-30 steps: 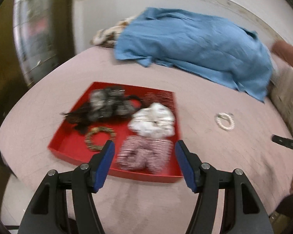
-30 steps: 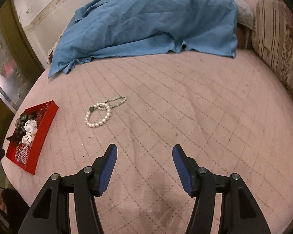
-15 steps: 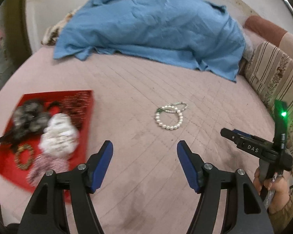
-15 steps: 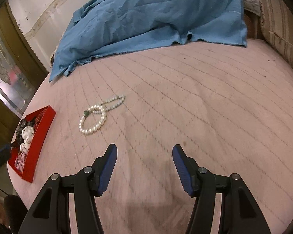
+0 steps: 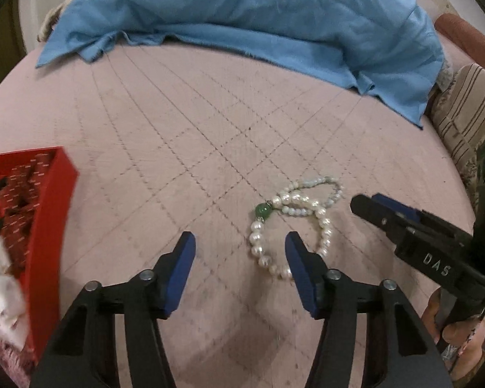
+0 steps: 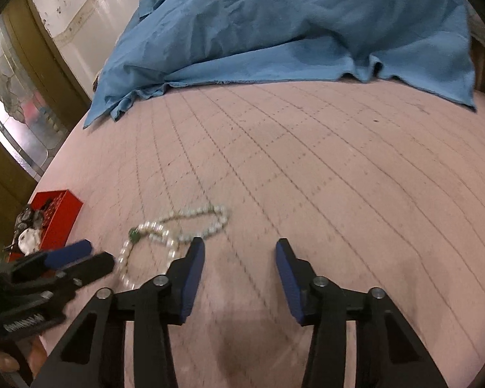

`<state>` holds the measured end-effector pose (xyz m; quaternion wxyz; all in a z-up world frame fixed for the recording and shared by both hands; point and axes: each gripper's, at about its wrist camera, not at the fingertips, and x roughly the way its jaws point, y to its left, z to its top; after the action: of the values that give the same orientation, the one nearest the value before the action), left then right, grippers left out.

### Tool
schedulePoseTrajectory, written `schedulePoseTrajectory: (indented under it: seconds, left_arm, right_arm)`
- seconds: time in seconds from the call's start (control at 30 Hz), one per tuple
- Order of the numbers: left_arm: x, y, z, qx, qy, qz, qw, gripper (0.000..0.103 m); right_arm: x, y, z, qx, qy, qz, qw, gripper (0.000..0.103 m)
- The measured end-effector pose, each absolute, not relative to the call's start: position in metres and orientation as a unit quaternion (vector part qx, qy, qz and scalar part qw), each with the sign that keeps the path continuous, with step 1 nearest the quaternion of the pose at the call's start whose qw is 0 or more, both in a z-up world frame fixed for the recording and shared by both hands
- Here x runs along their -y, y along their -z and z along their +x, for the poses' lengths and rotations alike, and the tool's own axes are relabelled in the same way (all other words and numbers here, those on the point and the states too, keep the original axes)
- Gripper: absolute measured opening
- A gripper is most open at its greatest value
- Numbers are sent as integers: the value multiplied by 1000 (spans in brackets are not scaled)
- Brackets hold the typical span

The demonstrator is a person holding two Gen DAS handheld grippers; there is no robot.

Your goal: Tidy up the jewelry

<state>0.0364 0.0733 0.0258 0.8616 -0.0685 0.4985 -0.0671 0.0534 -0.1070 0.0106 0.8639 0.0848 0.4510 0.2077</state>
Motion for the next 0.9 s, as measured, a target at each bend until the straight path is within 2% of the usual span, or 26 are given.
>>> schedulePoseTrajectory:
  seconds: [0.27,0.33,0.37,0.4,0.43,0.47,0.5,0.57,0.63,0.9]
  left_arm:
    - [-53,-18,43,-468,54,-6,882,56]
    - [-47,-16,39,-459,42,23,887,55]
    - [-45,-17,38,-457,38,31,888,46]
    - [-46,-18,37,-457,34,32,888,40]
    - [-47,-19,35,-458,32,33,888,28]
    - [-49,-19,33,-458,31,34,888,21]
    - [-51,-20,30,-460,32,38,887,16]
    - [-56,-20,24,-462,33,40,885,12]
    - [-62,-22,14,-465,35,35,884,11]
    - [-82,-30,-39,-469,53,-6,881,11]
  right_arm:
    - [91,-7,75,-441,-228,81,864,46]
    - [81,-6,74,-438,-219,44,871,42]
    - [76,-6,72,-437,-215,26,873,41]
    - [70,-7,70,-435,-210,2,875,35]
    - [65,-7,68,-434,-204,-24,877,26]
    - [62,-7,67,-433,-197,-39,878,24]
    - [60,-8,65,-433,-192,-53,879,20]
    - [60,-8,64,-435,-183,-66,879,14]
    - [61,-8,61,-437,-172,-80,879,10]
    - [79,-10,26,-463,-148,-80,870,10]
